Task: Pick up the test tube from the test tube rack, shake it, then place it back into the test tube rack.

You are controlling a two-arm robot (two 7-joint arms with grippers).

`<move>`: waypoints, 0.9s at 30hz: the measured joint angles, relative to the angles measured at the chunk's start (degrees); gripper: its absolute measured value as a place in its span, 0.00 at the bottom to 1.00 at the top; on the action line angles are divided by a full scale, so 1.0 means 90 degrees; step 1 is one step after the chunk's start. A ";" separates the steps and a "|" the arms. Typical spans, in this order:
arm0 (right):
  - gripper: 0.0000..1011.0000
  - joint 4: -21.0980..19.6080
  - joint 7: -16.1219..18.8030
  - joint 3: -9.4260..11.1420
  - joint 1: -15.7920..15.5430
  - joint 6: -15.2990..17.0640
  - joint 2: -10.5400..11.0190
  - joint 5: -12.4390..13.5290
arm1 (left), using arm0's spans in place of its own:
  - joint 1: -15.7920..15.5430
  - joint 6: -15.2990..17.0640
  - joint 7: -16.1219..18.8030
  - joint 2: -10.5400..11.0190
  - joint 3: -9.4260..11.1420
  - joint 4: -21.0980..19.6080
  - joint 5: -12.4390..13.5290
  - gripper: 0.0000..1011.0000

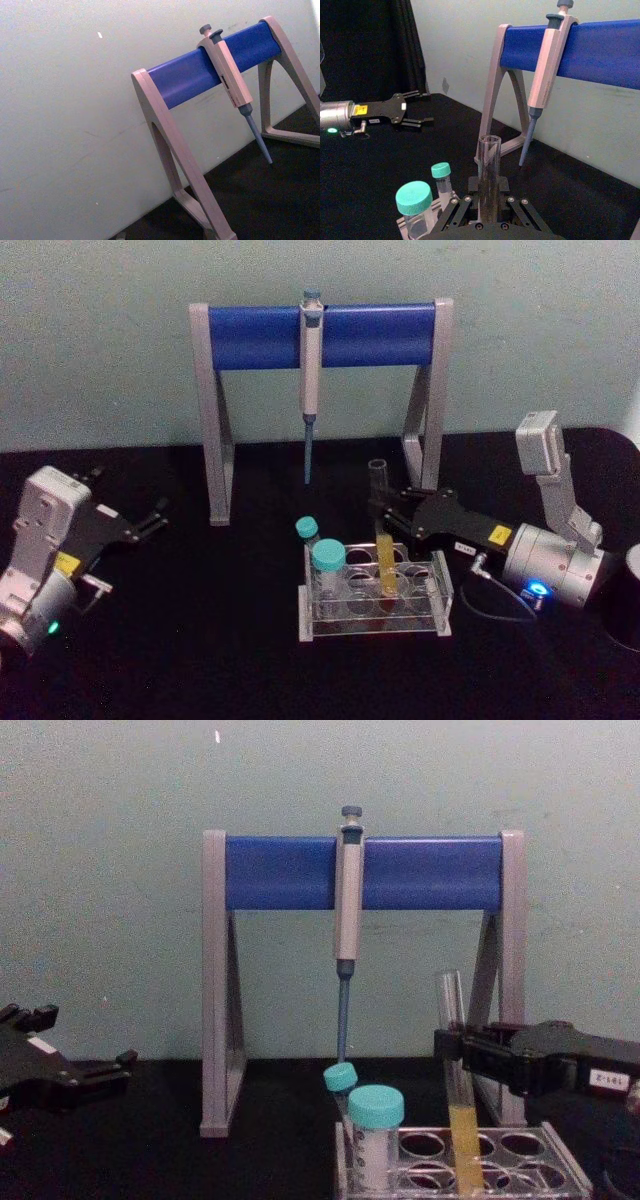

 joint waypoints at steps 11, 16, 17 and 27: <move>0.23 0.0000 0.0004 0.0005 0.0000 -0.0005 0.0000 0.0006 | 0.0000 0.0000 0.0000 0.0000 0.0000 0.0000 0.0000 0.99; 0.24 0.0000 0.0007 0.0005 -0.0001 -0.0007 0.0000 0.0009 | 0.0000 0.0000 0.0000 0.0000 0.0000 0.0000 0.0000 0.99; 0.27 0.0000 0.0007 0.0005 -0.0001 -0.0008 0.0000 0.0010 | 0.0000 0.0000 0.0000 0.0000 0.0000 0.0000 0.0000 0.99; 0.59 0.0000 0.0007 0.0005 0.0000 -0.0009 0.0000 0.0010 | 0.0000 0.0000 0.0000 0.0000 0.0000 0.0000 0.0000 0.99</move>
